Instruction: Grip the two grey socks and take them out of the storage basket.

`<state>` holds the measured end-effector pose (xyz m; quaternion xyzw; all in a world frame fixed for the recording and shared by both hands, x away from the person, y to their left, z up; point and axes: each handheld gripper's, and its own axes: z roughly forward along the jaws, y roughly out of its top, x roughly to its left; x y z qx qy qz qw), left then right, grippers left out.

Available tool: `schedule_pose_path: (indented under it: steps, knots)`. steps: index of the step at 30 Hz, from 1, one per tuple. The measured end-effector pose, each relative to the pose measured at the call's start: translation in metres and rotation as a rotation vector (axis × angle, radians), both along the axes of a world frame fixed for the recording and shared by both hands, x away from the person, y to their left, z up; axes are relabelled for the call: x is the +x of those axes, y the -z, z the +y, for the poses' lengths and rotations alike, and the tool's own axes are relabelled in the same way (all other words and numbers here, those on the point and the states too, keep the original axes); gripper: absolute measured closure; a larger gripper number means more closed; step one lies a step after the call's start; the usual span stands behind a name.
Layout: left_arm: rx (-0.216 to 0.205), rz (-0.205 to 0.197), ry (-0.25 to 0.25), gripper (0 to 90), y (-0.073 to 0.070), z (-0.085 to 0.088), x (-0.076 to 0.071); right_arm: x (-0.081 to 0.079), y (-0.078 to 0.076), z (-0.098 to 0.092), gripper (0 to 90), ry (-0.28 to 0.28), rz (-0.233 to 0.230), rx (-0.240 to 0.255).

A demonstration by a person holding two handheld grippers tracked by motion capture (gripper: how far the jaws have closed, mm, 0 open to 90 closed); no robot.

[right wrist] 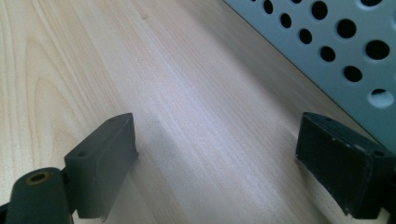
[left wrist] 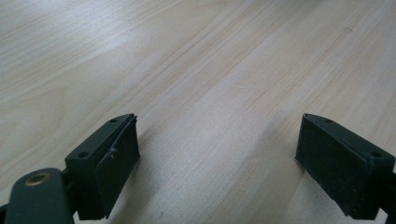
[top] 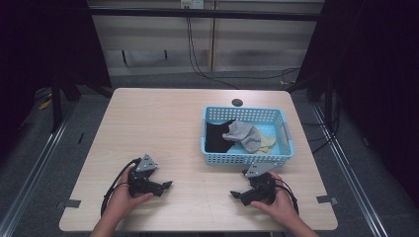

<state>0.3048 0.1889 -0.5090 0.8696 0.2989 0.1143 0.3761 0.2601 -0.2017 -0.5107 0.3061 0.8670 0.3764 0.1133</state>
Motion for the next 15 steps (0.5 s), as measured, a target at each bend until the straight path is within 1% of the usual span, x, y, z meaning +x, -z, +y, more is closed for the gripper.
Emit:
schedule_pose_path:
  steps: [2,6,7,10,12,13,15]
  knots:
    - [-0.001,0.001,0.000,12.5,0.000,0.000,0.000,0.001,-0.001,0.001,11.8,0.001,0.008,-0.010]
    - [-0.001,0.000,0.004,12.5,0.000,0.001,0.001,0.003,-0.008,0.002,14.2,-0.003,0.055,-0.062]
    - [-0.001,0.000,0.002,12.5,0.000,0.000,0.001,0.005,-0.010,0.002,14.3,-0.001,0.078,-0.075]
    - [-0.002,0.001,0.000,12.5,0.000,0.000,0.000,0.010,-0.019,0.000,14.4,-0.020,0.157,-0.116]
    - [-0.003,0.001,0.001,12.5,0.000,0.000,0.000,0.013,-0.026,-0.002,15.2,-0.031,0.175,-0.137]
    - [-0.002,0.001,0.000,12.5,0.000,0.000,0.000,0.014,-0.031,-0.003,15.2,-0.032,0.204,-0.154]
    - [0.000,0.001,-0.001,12.5,0.000,0.000,0.000,0.017,-0.038,-0.003,17.2,-0.039,0.223,-0.179]
